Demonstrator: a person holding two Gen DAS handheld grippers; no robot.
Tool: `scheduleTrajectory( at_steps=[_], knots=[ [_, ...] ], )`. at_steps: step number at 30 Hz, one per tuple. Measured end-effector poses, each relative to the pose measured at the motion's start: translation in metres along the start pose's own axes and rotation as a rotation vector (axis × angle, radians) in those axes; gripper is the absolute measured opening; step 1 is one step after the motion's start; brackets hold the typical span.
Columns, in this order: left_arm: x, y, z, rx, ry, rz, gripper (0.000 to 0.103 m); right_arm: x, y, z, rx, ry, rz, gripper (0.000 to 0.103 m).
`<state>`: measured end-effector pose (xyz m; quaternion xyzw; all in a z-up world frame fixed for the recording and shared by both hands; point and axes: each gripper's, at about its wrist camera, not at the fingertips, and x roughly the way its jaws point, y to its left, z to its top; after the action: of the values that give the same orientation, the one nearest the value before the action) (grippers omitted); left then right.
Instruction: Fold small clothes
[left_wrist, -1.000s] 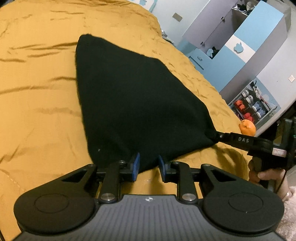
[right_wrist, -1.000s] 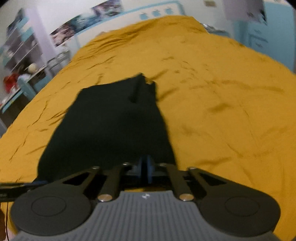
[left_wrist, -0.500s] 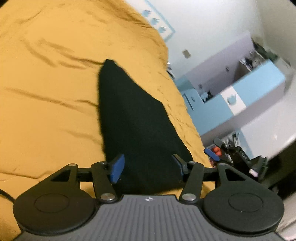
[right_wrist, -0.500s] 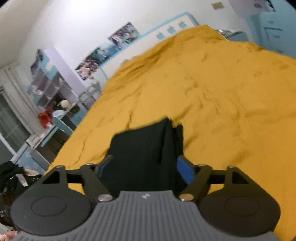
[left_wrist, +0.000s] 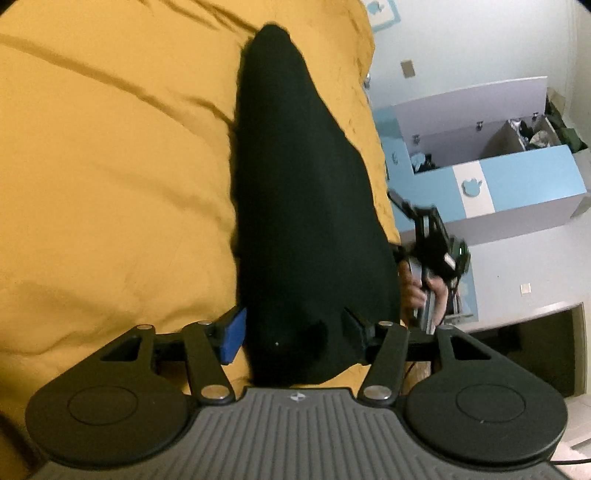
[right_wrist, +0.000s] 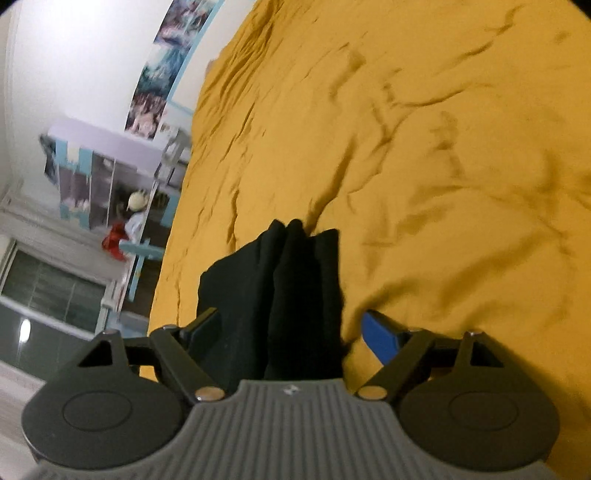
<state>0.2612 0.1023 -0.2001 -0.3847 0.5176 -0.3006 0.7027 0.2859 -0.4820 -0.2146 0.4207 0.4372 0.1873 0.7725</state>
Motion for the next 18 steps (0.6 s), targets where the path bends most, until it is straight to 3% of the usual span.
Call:
scheduleTrajectory(
  at_steps=[4,10,14,18],
  knots=[
    [0.017,-0.001,0.001,-0.035,0.036,-0.013,0.072,0.039,0.008,0.008,-0.039,0.066,0.026,0.08],
    [0.042,0.006,0.009,-0.109,0.115,-0.092,0.075,0.087,0.009,0.018,-0.042,0.098,0.056,0.081],
    [0.053,0.002,0.008,-0.061,0.123,-0.076,0.074,0.094,0.01,0.019,-0.039,0.097,0.056,0.079],
    [0.057,-0.003,0.006,-0.035,0.089,-0.007,0.056,0.093,0.007,0.015,-0.038,0.083,0.031,0.07]
  ],
)
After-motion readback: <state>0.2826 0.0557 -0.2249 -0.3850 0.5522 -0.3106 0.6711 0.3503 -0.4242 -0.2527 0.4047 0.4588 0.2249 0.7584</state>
